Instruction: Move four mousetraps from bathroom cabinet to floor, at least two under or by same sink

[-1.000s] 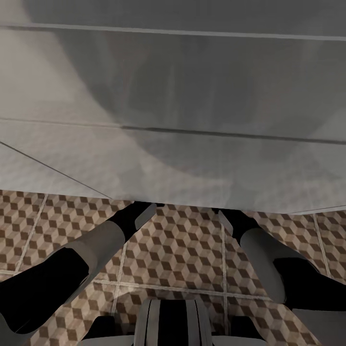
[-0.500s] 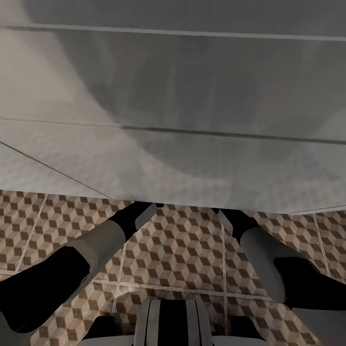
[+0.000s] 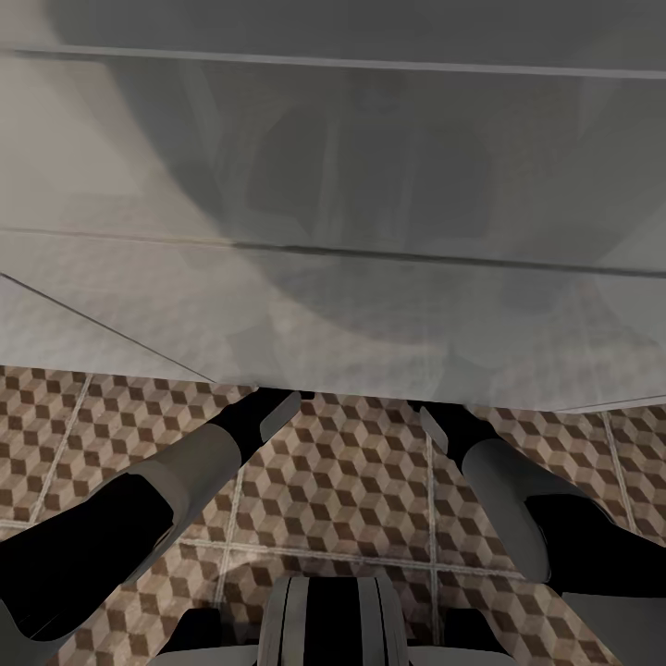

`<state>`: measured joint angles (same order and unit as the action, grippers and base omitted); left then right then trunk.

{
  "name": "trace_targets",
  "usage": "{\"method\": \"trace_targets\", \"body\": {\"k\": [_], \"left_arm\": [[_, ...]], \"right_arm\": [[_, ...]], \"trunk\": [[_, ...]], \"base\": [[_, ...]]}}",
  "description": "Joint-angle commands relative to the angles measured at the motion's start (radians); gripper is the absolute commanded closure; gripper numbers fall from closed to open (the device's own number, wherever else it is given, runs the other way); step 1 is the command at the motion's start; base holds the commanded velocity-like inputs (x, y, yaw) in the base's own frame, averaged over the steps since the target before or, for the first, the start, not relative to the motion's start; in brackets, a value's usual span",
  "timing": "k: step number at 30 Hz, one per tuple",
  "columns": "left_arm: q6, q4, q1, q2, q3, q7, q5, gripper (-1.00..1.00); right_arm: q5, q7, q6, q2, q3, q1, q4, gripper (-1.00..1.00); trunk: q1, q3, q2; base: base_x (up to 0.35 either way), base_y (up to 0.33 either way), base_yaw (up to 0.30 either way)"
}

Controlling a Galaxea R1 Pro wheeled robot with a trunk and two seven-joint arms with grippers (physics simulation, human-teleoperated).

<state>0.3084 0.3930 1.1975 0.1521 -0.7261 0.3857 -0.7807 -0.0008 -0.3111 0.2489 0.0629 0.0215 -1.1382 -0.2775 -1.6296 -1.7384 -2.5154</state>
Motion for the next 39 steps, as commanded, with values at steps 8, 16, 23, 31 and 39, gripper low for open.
{"method": "trace_targets", "body": {"k": [8,16,23,31,39], "left_arm": [[0.001,0.000,0.002,0.000,0.002,-0.001,0.001,1.00],[0.001,0.000,0.002,0.000,0.002,-0.001,0.001,1.00],[0.001,-0.002,0.002,0.000,0.002,-0.001,0.001,1.00],[0.000,-0.022,0.002,0.000,0.002,-0.001,0.001,1.00],[0.000,-0.023,0.002,0.000,0.002,-0.001,0.001,1.00]], "right_arm": [[0.000,0.000,-0.003,0.001,0.001,0.001,-0.006,1.00],[0.000,0.000,-0.003,0.002,0.003,0.001,-0.009,1.00],[0.001,0.000,-0.005,0.003,0.003,0.001,-0.010,1.00],[0.001,0.000,-0.005,0.003,0.003,0.001,-0.013,1.00],[0.001,0.000,-0.028,0.003,0.003,0.001,-0.013,1.00]], "trunk": [[0.000,0.000,0.000],[0.000,0.000,0.000],[0.000,0.000,0.000],[0.000,0.000,0.000],[0.000,0.000,0.000]], "base": [[0.000,0.000,0.000],[0.000,0.000,0.000],[0.000,0.000,0.000],[0.000,0.000,0.000],[0.000,0.000,-0.003]]}}
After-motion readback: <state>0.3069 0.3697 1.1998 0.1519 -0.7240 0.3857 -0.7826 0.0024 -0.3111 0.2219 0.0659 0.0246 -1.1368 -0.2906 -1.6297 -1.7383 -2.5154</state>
